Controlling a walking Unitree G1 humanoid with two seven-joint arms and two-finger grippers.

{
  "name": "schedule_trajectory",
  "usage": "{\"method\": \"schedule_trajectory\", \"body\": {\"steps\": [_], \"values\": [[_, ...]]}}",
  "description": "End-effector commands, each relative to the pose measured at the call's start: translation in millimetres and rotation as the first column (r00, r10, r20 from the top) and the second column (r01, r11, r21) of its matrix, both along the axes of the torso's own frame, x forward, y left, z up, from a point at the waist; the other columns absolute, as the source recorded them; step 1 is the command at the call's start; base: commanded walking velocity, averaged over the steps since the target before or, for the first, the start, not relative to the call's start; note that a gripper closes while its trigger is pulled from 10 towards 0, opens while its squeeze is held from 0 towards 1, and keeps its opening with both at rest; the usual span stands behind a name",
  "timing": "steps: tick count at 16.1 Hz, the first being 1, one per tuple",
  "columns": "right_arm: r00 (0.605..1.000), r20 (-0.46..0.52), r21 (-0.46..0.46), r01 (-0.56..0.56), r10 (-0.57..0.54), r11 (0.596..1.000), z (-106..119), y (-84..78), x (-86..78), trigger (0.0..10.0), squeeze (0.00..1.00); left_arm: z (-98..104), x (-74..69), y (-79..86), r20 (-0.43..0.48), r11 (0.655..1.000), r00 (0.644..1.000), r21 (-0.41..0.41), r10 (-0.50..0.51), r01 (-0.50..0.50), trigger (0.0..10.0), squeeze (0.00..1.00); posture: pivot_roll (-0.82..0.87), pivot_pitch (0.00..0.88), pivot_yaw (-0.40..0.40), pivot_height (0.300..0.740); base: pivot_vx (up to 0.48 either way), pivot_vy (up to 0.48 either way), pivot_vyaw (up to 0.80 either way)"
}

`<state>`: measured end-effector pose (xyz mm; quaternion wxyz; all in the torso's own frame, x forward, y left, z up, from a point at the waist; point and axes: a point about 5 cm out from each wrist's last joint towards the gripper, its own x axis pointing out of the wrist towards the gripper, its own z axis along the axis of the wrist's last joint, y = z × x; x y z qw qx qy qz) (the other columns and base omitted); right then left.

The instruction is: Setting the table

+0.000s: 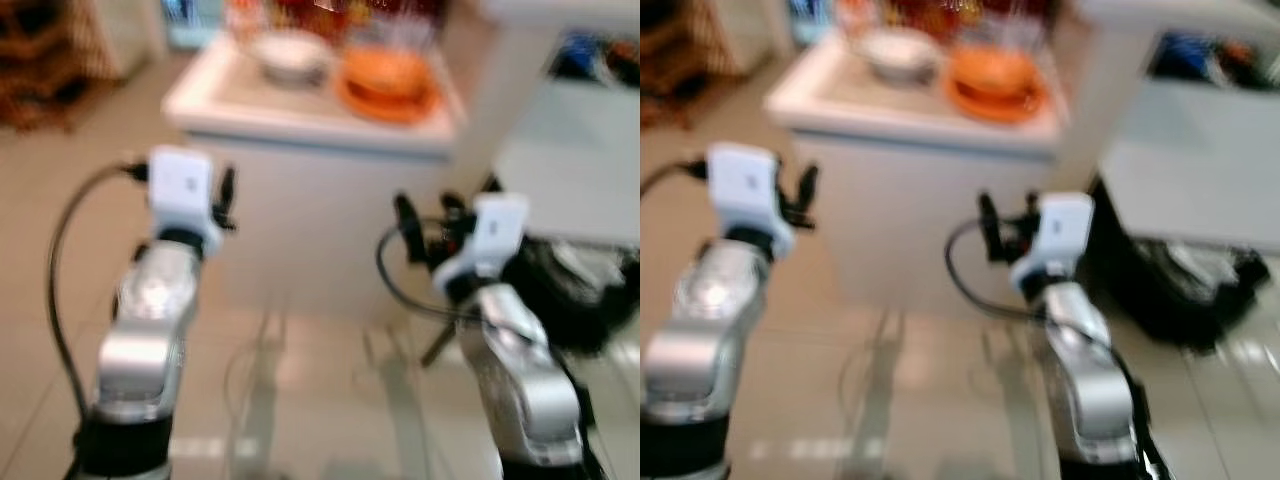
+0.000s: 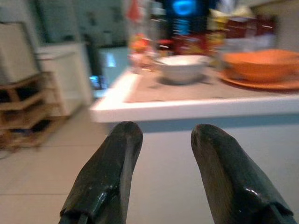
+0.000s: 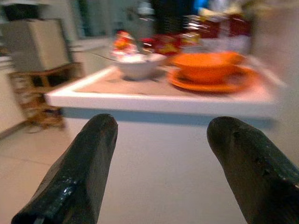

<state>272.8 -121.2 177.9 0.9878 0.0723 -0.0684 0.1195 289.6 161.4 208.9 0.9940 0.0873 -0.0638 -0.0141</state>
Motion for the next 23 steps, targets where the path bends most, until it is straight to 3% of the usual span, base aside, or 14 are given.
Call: {"method": "schedule_trajectory", "body": {"steps": [1,7,12,23], "values": [[1.000,0.012,-0.004,0.028,-0.028,1.000,3.0,-6.7,2.9,10.0,0.00,7.7,-0.5,-6.9,0.020,1.000,0.999,0.011,-0.026,0.026,10.0,0.00,0.08,0.038,-0.027,0.740,0.368,0.000,0.41],[0.991,0.100,0.004,0.086,-0.086,0.996,29.7,-20.3,11.9,10.0,0.00,10.4,1.1,-11.3,0.019,0.999,0.999,0.018,-0.049,0.048,10.0,0.00,0.08,0.034,-0.025,0.740,0.366,0.000,0.00],[0.990,0.128,0.015,0.052,-0.054,0.999,38.8,-23.2,13.0,10.0,0.00,11.0,4.2,-11.1,0.021,0.998,0.999,0.025,-0.049,0.049,10.0,0.00,0.06,0.024,-0.016,0.740,0.365,0.000,0.00],[0.998,0.063,0.047,-0.004,0.001,0.999,24.4,-10.7,6.7,10.0,0.00,4.7,2.5,-9.5,-0.013,0.999,0.999,-0.019,-0.040,0.040,10.0,0.00,0.07,0.020,-0.031,0.740,0.371,0.000,0.00]]}}
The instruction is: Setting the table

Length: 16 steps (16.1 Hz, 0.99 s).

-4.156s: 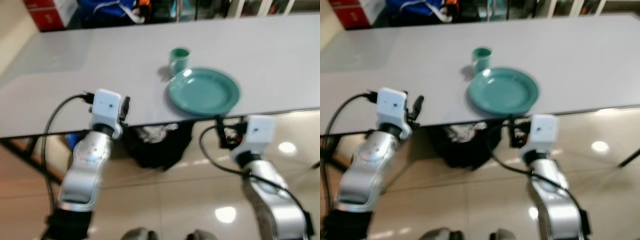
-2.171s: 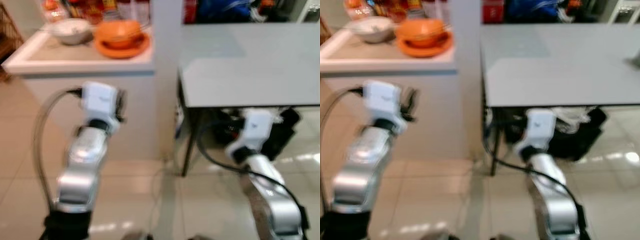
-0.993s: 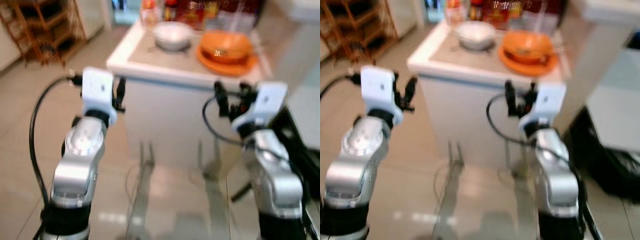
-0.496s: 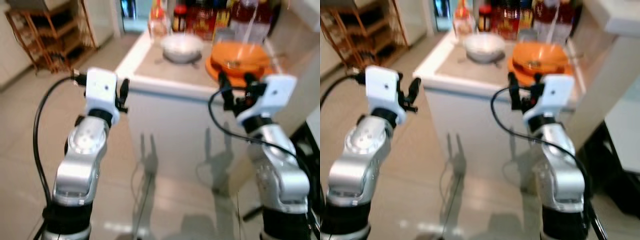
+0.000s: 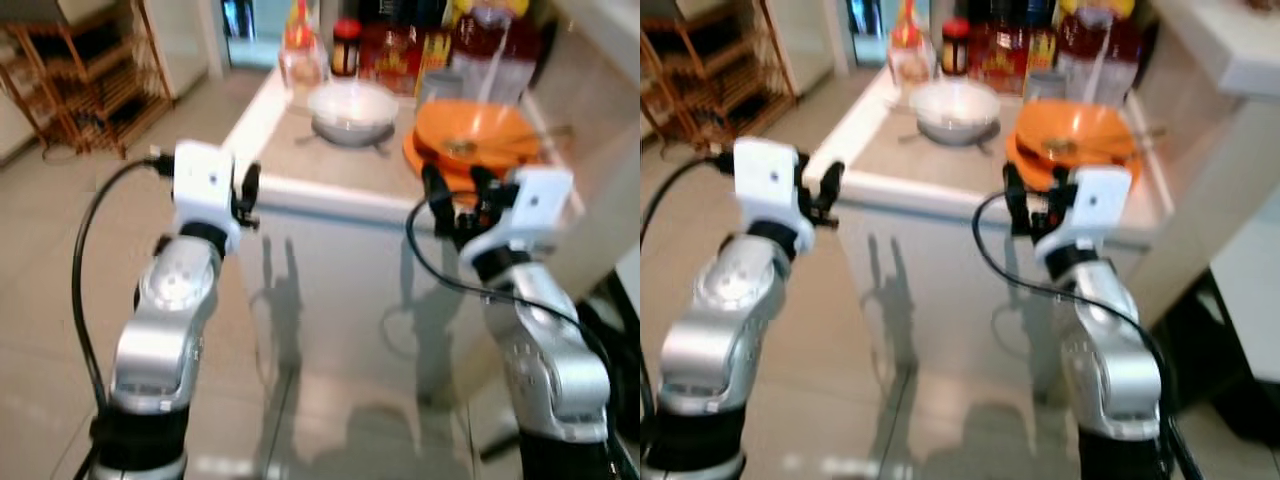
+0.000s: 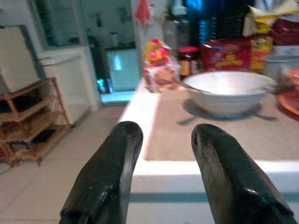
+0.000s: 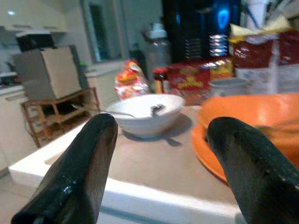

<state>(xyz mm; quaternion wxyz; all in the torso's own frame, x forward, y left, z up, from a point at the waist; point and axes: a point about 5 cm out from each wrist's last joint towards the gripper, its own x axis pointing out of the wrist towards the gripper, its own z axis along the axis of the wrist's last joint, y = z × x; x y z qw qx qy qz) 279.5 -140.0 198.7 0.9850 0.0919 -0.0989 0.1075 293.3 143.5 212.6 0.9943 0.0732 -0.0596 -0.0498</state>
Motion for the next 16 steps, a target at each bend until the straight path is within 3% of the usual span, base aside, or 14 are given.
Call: {"method": "schedule_trajectory", "body": {"steps": [1,16], "values": [[1.000,0.007,0.002,-0.030,0.030,1.000,2.9,9.6,-0.2,10.0,0.00,0.9,-1.0,8.9,0.001,0.999,0.999,0.005,0.034,-0.034,10.0,0.00,0.07,0.020,-0.031,0.740,0.382,0.000,0.00],[0.999,0.038,0.025,-0.021,0.020,0.999,6.9,2.3,5.1,10.0,0.00,3.8,-1.5,10.8,0.008,0.999,0.999,0.027,0.036,-0.036,10.0,0.00,0.08,0.017,-0.032,0.740,0.384,0.000,0.00]]}}
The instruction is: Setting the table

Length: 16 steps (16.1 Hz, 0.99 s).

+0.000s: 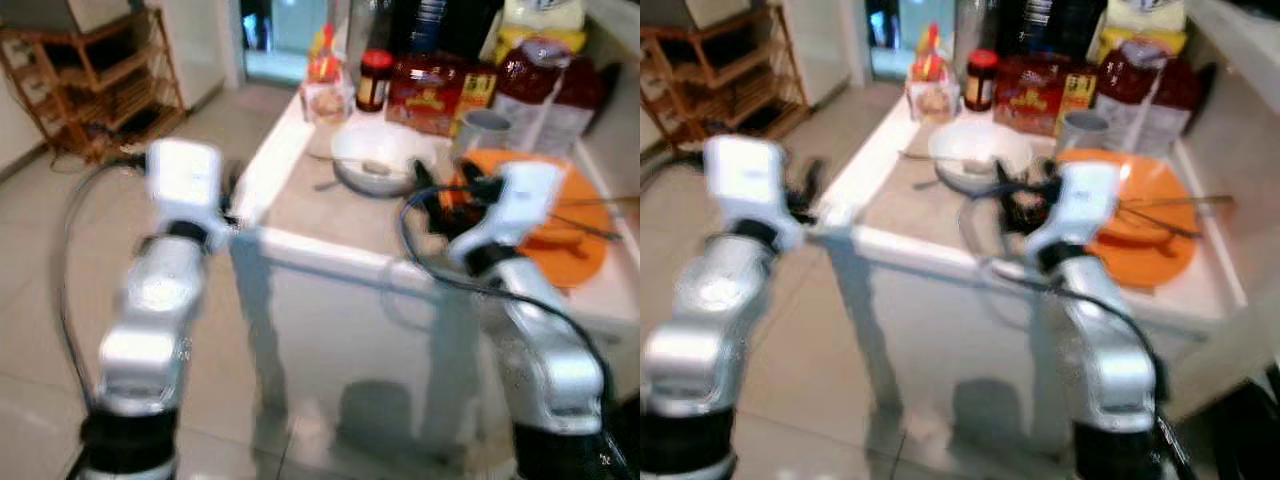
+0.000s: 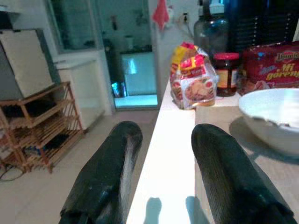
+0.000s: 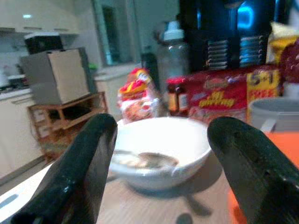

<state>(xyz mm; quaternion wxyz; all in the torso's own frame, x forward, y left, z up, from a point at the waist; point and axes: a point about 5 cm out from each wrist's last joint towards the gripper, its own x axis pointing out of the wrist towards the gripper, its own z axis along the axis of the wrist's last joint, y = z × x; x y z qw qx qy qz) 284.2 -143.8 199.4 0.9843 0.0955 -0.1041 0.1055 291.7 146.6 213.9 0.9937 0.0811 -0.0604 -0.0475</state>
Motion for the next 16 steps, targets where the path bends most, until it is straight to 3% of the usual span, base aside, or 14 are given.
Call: {"method": "schedule_trajectory", "body": {"steps": [1,2,4,6,7,8,11,15,16], "values": [[0.999,0.036,0.028,-0.037,0.036,0.999,6.7,6.6,-0.6,10.0,0.75,2.4,0.3,7.7,0.004,0.999,1.000,0.013,0.029,-0.029,10.0,0.00,0.08,0.017,-0.031,0.740,0.382,0.000,0.00],[0.998,0.041,0.049,-0.045,0.043,0.998,7.4,6.3,-2.0,10.0,1.00,1.4,-0.1,7.2,-0.003,1.000,1.000,0.023,0.020,-0.019,10.0,0.00,0.08,0.019,-0.029,0.740,0.289,0.000,0.00],[1.000,0.027,0.051,-0.009,0.007,0.999,3.9,0.7,-2.0,10.0,1.00,-2.7,-2.0,4.3,-0.029,0.999,0.999,0.051,-0.019,0.021,10.0,0.00,0.08,0.023,-0.028,0.740,0.000,0.000,0.00],[0.999,0.019,0.070,0.041,-0.042,0.997,-1.0,-6.1,-0.7,10.0,1.00,4.1,-10.5,-4.9,0.013,0.983,0.983,-0.015,-0.181,0.182,10.0,0.00,0.08,0.029,-0.027,0.740,0.000,0.000,0.00],[0.998,0.022,0.074,0.056,-0.058,0.996,-1.1,-7.7,-0.3,10.0,1.00,5.9,-18.1,-12.4,0.014,0.950,0.950,-0.019,-0.312,0.313,10.0,0.00,0.08,0.029,-0.027,0.740,0.000,0.000,0.00],[0.997,0.033,0.077,0.072,-0.074,0.994,0.1,-9.8,-0.5,10.0,1.00,4.0,-32.3,-20.1,-0.008,0.879,0.879,-0.003,-0.476,0.476,10.0,0.00,0.08,0.035,-0.025,0.740,0.000,0.000,0.00],[0.993,-0.019,0.027,0.115,-0.115,0.993,-4.8,-14.5,1.7,10.0,1.00,-0.6,-43.3,-26.3,-0.051,0.814,0.812,-0.016,-0.581,0.581,10.0,0.00,0.08,0.037,-0.025,0.740,0.000,0.000,0.00],[0.988,-0.127,0.058,0.092,-0.084,0.994,-22.9,-11.6,14.2,10.0,1.00,-3.9,-43.7,-30.5,-0.069,0.800,0.797,-0.029,-0.600,0.599,10.0,0.00,0.09,0.040,-0.022,0.740,0.000,0.000,0.00],[0.985,-0.139,0.062,0.108,-0.099,0.992,-26.4,-11.3,20.7,10.0,0.00,-3.9,-45.7,-32.4,-0.075,0.788,0.785,-0.031,-0.615,0.615,10.0,0.00,0.10,0.040,-0.025,0.740,0.000,0.000,0.00]]}}
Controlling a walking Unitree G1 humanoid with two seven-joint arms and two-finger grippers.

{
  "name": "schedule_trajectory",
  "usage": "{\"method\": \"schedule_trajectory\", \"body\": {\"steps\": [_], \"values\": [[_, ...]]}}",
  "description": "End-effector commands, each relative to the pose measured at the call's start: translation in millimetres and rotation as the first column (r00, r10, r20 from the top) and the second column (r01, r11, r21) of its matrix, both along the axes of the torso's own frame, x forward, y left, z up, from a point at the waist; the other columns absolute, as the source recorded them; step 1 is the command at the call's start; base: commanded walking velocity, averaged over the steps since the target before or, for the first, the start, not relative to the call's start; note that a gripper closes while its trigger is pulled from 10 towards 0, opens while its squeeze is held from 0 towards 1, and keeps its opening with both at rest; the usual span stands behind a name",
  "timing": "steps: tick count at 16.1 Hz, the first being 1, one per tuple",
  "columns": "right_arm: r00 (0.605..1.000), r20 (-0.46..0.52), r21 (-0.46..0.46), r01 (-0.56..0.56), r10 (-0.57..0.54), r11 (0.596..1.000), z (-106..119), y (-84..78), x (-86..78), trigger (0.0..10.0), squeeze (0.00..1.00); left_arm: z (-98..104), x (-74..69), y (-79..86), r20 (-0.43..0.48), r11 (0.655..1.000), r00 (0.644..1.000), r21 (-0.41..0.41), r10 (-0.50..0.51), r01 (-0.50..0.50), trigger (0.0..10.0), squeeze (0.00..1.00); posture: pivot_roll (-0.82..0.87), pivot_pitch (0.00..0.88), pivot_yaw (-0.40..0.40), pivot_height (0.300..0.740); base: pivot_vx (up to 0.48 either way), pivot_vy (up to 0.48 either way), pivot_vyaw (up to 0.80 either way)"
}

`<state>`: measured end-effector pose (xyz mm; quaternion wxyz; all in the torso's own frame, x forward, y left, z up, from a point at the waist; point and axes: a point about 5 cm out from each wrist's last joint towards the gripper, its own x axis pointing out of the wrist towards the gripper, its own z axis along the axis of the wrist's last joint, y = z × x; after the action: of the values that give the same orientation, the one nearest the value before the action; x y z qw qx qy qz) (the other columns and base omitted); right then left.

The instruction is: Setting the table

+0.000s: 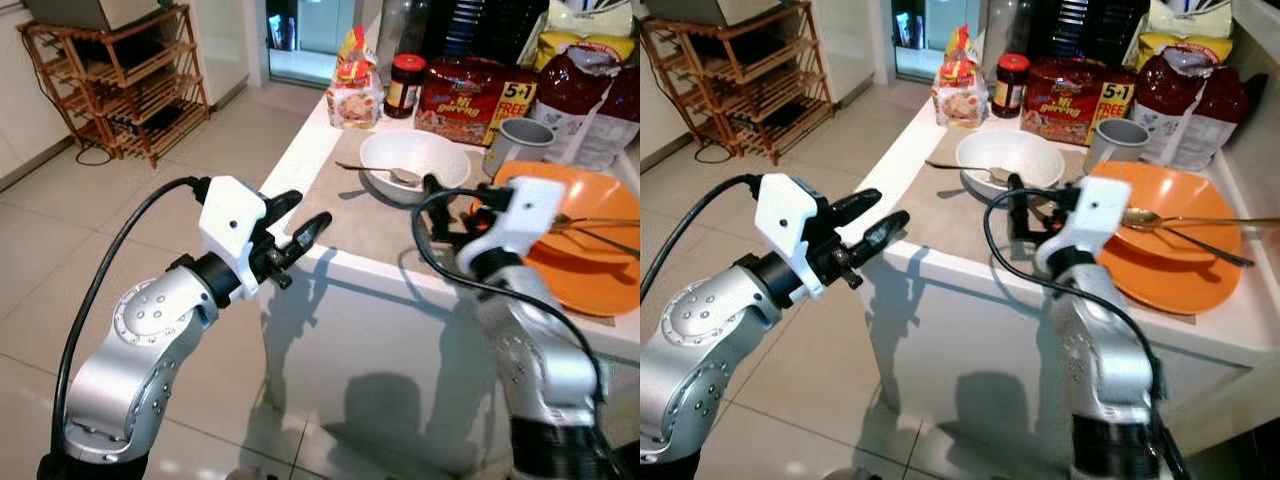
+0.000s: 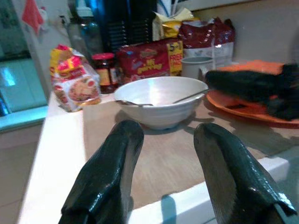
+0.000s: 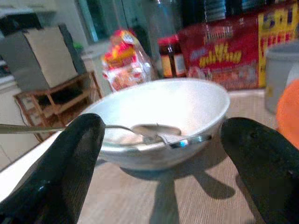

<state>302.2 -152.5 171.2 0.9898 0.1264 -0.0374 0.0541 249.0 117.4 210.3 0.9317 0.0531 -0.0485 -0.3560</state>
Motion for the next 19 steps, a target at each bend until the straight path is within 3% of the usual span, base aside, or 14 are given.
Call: {"method": "schedule_trajectory", "body": {"steps": [1,6,7,8,19], "values": [[1.000,0.011,0.013,0.025,-0.025,1.000,1.5,-2.0,5.6,10.0,0.00,-0.2,-4.4,-3.9,-0.014,0.999,0.999,0.008,-0.043,0.043,10.0,0.00,0.10,0.040,-0.028,0.740,0.000,0.000,0.00],[1.000,-0.008,0.026,-0.019,0.019,0.999,-0.4,3.9,14.5,10.0,0.00,-0.9,-7.0,-0.3,-0.022,1.000,0.999,0.016,-0.026,0.027,10.0,0.00,0.11,0.037,-0.039,0.740,0.000,0.000,0.00],[1.000,-0.006,0.031,-0.024,0.024,0.999,-0.3,3.9,14.6,5.3,0.00,-0.7,-7.0,-0.3,-0.021,0.999,0.999,0.018,-0.026,0.026,10.0,0.00,0.11,0.037,-0.039,0.740,0.000,0.000,0.00],[1.000,-0.005,0.034,-0.024,0.024,0.999,-0.2,3.7,14.4,0.0,0.00,-0.6,-6.9,-0.5,-0.021,0.999,0.999,0.021,-0.025,0.026,10.0,0.00,0.11,0.037,-0.039,0.740,0.000,0.000,0.00],[0.999,-0.004,-0.070,-0.032,0.032,0.997,-2.8,1.5,14.5,0.0,0.00,-4.8,-8.3,-2.8,-0.040,0.999,0.999,0.028,-0.030,0.031,10.0,0.00,0.10,0.022,-0.046,0.740,0.000,0.000,0.00]]}}
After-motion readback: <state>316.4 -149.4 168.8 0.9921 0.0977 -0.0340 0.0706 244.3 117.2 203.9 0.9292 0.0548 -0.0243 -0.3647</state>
